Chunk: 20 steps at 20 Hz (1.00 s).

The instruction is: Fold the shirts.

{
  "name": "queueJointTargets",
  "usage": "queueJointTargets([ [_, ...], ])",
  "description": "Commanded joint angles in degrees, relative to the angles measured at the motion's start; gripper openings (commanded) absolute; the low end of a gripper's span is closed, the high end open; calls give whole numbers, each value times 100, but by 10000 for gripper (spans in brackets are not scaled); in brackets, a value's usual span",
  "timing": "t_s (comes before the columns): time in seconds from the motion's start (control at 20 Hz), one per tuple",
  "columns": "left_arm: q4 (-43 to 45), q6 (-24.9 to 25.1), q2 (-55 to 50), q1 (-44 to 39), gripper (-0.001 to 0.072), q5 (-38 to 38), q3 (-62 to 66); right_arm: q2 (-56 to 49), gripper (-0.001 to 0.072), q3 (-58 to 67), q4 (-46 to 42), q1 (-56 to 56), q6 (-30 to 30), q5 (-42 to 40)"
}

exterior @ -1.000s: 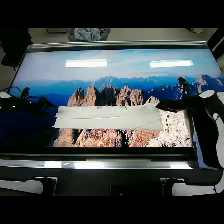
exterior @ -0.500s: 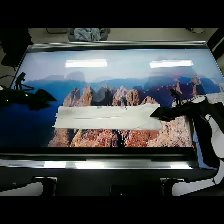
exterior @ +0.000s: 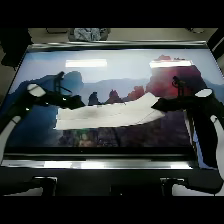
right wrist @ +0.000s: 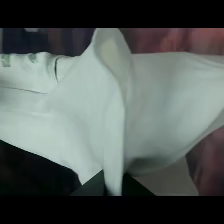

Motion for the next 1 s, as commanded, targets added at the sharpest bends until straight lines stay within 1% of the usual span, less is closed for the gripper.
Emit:
queueJointTargets([
  [0.0, -354, -208, -533, -1239, 29, 944, -138, 1134, 42, 7, 87, 17, 280, 157],
  [0.15, -1475, -205, -1161, -1906, 29, 1617, 31, 1989, 42, 7, 83, 15, 553, 457],
  [0.2, -1803, -203, -1401, -2094, 29, 1731, 201, 2212, 42, 7, 83, 15, 649, 535],
  [0.3, -2210, -203, -1884, -2393, 29, 1746, 684, 2603, 42, 7, 72, 15, 809, 660],
  [0.45, -2660, -208, -2507, -2708, 29, 1742, 1462, 3003, 42, 7, -188, 15, 1091, 824],
  [0.65, -3652, -308, -3147, -3018, 29, 1744, 2002, 3191, 42, 7, -236, 15, 1191, 846],
  [0.7, -3696, -223, -3215, -3029, 28, 1683, 2039, 3152, 42, 7, -321, 15, 1261, 813],
  [0.8, -3510, 297, -3176, -2826, 25, 1169, 2039, 2970, 42, 7, -330, 17, 1263, 785],
  [0.85, -2990, 286, -3036, -2638, 24, 879, 2037, 2820, 42, 7, -201, 17, 1187, 793],
  [0.9, -2269, 129, -2826, -2441, 24, 667, 2024, 2660, 42, 7, 105, 39, 1025, 787],
  [0.95, -1377, -168, -2531, -2203, 24, 437, 2015, 2529, 42, 7, 334, 170, 916, 651],
])
